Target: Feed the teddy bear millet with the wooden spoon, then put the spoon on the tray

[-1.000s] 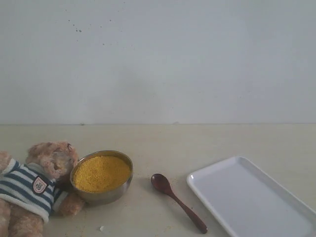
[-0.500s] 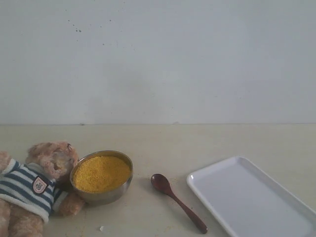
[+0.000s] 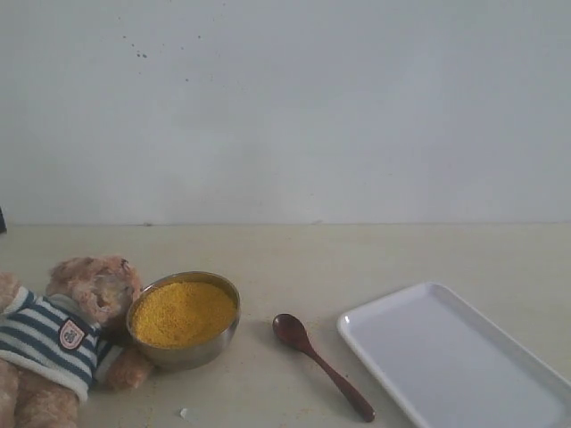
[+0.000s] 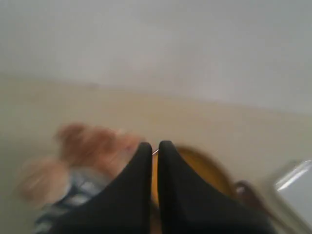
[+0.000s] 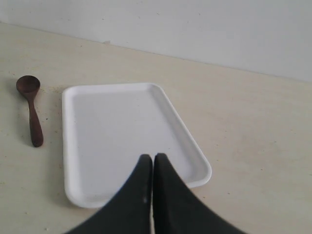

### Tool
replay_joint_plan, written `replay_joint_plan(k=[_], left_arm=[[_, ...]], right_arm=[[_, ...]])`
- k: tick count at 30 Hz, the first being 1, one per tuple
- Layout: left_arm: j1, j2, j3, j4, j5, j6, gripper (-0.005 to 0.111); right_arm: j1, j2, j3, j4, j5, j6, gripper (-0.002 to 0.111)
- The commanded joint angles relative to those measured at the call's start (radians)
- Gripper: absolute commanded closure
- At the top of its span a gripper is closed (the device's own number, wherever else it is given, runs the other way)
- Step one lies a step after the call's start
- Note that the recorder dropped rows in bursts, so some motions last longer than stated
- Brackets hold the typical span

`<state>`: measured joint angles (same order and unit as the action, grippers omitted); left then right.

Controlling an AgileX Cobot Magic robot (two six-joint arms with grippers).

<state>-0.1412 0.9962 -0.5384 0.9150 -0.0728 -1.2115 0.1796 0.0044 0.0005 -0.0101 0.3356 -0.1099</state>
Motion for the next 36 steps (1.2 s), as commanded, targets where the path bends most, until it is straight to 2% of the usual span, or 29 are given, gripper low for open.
replay_joint_plan(k=[1,2,6,8,11,14,18,21,25,28,30,35,36], left_arm=[[-0.007,0.18,-0.028,0.162,0.296,-0.014,0.103],[-0.01,0.182,-0.022,-0.013,0.352,0.151,0.103],[-0.008,0.178,-0.038,-0.427,0.447,0.638,0.103],[-0.008,0.189,-0.098,-0.607,0.624,0.894,0.103],[-0.008,0.218,-0.22,-0.731,0.929,1.189,0.103],[-0.008,0.251,-0.337,-0.751,1.058,1.232,0.103],[0.019,0.304,-0.43,-0.743,0.98,1.17,0.103],[0.032,0.32,-0.44,-0.704,0.898,1.148,0.103],[0.032,0.329,-0.435,-0.655,0.863,1.153,0.099],[0.032,0.339,-0.435,-0.657,0.819,1.164,0.082],[0.032,0.339,-0.435,-0.667,0.772,1.164,0.062],[0.032,0.339,-0.431,-0.71,0.658,1.037,-0.001],[0.032,0.339,-0.431,-0.741,0.652,1.029,-0.003]], right_arm=[[0.004,-0.004,0.0,0.001,-0.007,0.0,0.108],[0.004,-0.004,0.0,0.001,-0.007,0.0,0.108],[0.004,-0.004,0.0,0.001,-0.007,0.0,0.108],[0.004,-0.004,0.0,0.001,-0.007,0.0,0.108],[0.004,-0.004,0.0,0.001,-0.007,0.0,0.108],[0.004,-0.004,0.0,0.001,-0.007,0.0,0.108],[0.004,-0.004,0.0,0.001,-0.007,0.0,0.108],[0.004,-0.004,0.0,0.001,-0.007,0.0,0.108],[0.004,-0.004,0.0,0.001,-0.007,0.0,0.108],[0.004,-0.004,0.0,0.001,-0.007,0.0,0.108],[0.004,-0.004,0.0,0.001,-0.007,0.0,0.108],[0.004,-0.004,0.0,0.001,-0.007,0.0,0.108],[0.004,-0.004,0.0,0.001,-0.007,0.0,0.108]])
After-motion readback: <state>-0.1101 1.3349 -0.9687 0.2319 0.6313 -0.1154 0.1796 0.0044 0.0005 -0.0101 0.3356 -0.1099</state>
